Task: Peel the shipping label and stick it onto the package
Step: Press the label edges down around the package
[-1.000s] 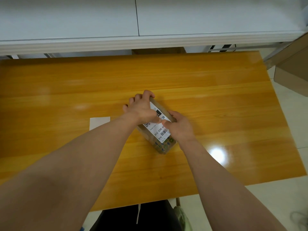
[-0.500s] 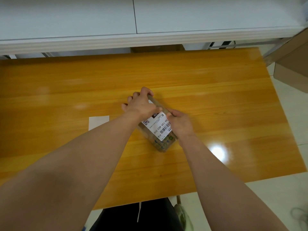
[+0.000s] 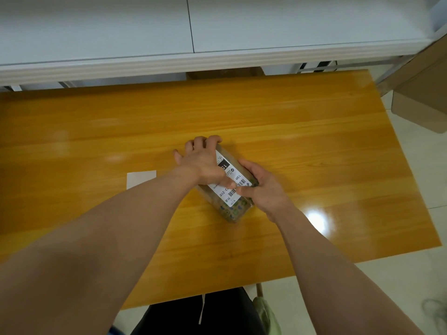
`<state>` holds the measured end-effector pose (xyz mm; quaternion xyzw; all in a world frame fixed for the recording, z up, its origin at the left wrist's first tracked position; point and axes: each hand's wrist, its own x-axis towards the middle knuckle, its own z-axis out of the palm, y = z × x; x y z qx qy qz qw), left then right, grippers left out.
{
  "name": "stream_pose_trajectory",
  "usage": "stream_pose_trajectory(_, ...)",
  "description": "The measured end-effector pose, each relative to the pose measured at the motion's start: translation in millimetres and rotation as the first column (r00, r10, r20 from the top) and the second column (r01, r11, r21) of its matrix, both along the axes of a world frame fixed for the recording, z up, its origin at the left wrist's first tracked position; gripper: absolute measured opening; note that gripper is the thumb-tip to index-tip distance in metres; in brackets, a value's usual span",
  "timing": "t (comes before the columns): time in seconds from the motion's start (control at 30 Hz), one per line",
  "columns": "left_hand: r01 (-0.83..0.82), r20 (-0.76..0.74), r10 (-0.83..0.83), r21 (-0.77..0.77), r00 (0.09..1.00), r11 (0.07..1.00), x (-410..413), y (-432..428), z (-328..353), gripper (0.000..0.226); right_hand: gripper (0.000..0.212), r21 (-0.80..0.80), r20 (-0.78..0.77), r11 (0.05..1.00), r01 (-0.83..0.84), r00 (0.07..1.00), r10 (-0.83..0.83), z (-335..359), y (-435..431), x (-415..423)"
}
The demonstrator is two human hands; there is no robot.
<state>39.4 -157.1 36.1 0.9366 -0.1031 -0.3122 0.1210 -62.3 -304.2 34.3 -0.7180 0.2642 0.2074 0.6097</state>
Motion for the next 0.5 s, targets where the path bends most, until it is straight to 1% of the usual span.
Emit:
stream_pose_trajectory(0.1, -0.037, 0.02, 0.037, -0.018, 0.999, 0.999, 0.2, -1.8, -2.2, 0.111, 0.06, 0.025, 0.006, 0.994, 0.102, 0.995, -0.103, -1.1, 3.1, 1.0)
stream_pose_trajectory(0.23, -0.09, 0.035, 0.092, -0.053, 0.995, 0.994, 1.5, -2.8, -4.8, 0.095, 0.052, 0.046, -0.012, 0.978, 0.201, 0.98, -0.201, -5.7, 4.7, 2.8)
stream_pose_trajectory(0.37, -0.163, 0.016, 0.166, -0.139, 0.986, 0.977, 4.8, -1.7, -6.2, 0.074, 0.046, 0.072, -0.041, 0.965, 0.252, 0.967, -0.25, -8.0, 3.8, 4.4)
stream_pose_trajectory(0.5, -0.229, 0.004, 0.235, -0.2, 0.972, 0.953, 7.9, -1.3, -6.9, 0.052, 0.042, 0.047, -0.044, 0.959, 0.28, 0.96, -0.278, -11.2, 4.8, 4.6)
